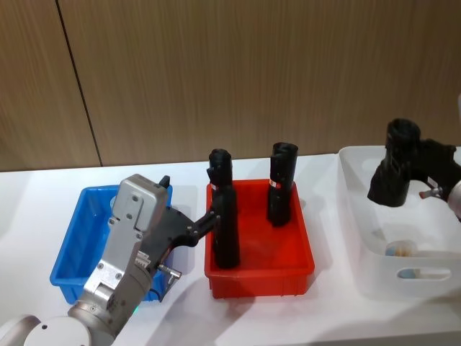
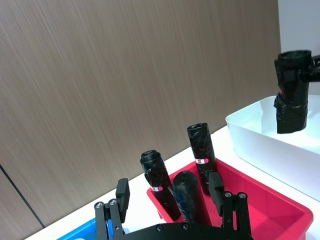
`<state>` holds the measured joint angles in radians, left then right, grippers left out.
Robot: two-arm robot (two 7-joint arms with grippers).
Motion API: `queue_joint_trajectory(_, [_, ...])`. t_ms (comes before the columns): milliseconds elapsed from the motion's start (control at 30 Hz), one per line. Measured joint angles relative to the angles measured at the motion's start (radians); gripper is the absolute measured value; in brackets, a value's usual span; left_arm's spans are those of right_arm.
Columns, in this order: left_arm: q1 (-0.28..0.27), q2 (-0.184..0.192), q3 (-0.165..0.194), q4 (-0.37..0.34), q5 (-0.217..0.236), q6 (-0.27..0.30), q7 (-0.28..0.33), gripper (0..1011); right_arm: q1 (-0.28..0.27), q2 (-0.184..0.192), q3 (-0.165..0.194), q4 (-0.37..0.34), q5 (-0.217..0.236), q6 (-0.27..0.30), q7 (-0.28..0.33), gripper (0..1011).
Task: Pick the cotton swabs from the blue box and place them into the white box.
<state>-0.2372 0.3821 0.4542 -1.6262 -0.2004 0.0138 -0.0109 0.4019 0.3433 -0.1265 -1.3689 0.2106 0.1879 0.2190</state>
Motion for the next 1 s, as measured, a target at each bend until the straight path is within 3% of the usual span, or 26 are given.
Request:
queue_joint_trajectory(167, [0.000,0.000,0.000,0.000,0.000,0.000,0.000,1003,0.016,-0.006,-0.002,0.067,-0.008,-0.020,-0.013,394])
queue_joint_trajectory(367, [0.000,0.000,0.000,0.000,0.000,0.000,0.000,1003,0.030,-0.011,-0.003,0.123,-0.012,-0.040,-0.021,583])
queue_joint_trajectory(767, [0.000,0.000,0.000,0.000,0.000,0.000,0.000,1003,0.030,-0.011,0.001,0.151,-0.010,-0.063,-0.023,951])
queue_joint_trajectory(1000, [0.000,0.000,0.000,0.000,0.000,0.000,0.000,1003,0.027,-0.010,0.003,0.154,-0.005,-0.068,-0.023,1002])
